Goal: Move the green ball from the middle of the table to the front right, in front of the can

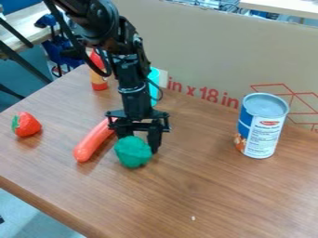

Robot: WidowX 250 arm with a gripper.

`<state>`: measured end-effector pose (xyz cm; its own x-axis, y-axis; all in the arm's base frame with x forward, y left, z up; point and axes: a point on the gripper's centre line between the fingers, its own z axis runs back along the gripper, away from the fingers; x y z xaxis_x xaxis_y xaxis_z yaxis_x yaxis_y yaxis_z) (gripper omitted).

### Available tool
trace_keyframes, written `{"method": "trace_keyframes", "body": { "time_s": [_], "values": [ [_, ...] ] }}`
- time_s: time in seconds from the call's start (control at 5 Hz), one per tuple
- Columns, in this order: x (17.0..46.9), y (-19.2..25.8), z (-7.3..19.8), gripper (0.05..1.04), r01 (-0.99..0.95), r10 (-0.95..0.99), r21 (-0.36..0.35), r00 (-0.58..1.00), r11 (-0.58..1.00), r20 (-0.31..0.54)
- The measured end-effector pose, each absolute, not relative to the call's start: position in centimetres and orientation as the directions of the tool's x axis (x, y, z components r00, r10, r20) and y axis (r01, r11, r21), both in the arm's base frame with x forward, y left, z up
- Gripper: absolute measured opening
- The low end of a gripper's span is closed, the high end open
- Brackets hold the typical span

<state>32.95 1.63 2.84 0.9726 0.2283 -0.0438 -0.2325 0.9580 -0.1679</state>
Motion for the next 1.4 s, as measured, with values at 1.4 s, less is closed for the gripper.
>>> {"method": "trace_keyframes", "body": {
  "time_s": [1.4],
  "values": [
    [23.9, -13.0, 5.3, 0.325, 0.364, -0.366, -0.036, 0.930, 0.931, -0.040]
  ]
}}
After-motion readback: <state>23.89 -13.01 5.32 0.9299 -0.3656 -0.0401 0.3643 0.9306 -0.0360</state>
